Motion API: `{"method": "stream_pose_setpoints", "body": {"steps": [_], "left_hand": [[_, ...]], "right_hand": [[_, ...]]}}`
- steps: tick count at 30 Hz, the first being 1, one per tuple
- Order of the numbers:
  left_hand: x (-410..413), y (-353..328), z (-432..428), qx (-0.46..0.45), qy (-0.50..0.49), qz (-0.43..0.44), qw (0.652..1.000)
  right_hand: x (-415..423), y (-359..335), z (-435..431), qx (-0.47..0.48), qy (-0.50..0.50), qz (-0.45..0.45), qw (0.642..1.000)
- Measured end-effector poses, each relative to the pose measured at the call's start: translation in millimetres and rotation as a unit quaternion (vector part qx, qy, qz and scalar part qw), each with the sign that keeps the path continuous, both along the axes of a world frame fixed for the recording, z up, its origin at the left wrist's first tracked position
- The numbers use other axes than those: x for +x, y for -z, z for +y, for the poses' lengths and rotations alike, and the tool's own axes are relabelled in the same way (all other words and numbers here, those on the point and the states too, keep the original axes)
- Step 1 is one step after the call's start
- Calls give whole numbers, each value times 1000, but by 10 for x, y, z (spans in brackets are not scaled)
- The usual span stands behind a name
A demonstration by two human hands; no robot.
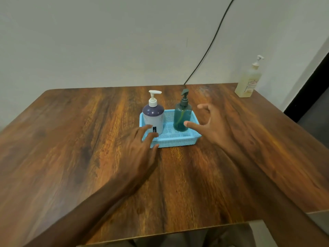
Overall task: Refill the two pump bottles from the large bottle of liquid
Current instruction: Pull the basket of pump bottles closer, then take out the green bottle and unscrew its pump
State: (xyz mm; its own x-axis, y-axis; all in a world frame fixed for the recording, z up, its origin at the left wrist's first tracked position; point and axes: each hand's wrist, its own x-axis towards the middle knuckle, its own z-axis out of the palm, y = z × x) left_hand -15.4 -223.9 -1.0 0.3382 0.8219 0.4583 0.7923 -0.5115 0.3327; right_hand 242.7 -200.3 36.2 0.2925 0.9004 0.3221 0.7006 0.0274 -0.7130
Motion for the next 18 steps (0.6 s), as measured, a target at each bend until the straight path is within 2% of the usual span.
{"method": "stream_pose_setpoints", "body": {"steps": [5, 13, 15, 18], "left_hand": [[277, -42, 21, -28, 49, 39, 998], [269, -31, 49, -16, 46, 24, 999], [301, -85, 30, -19, 49, -11, 999], [439, -223, -28, -25, 64, -149, 986]], "right_hand": [[-239, 25, 447, -38, -13, -9, 999], [-220, -272, 233, 64, -13, 60, 996], [-162, -452, -36, 100, -15, 82, 991], [-50, -574, -526, 103, -20, 94, 990]]}}
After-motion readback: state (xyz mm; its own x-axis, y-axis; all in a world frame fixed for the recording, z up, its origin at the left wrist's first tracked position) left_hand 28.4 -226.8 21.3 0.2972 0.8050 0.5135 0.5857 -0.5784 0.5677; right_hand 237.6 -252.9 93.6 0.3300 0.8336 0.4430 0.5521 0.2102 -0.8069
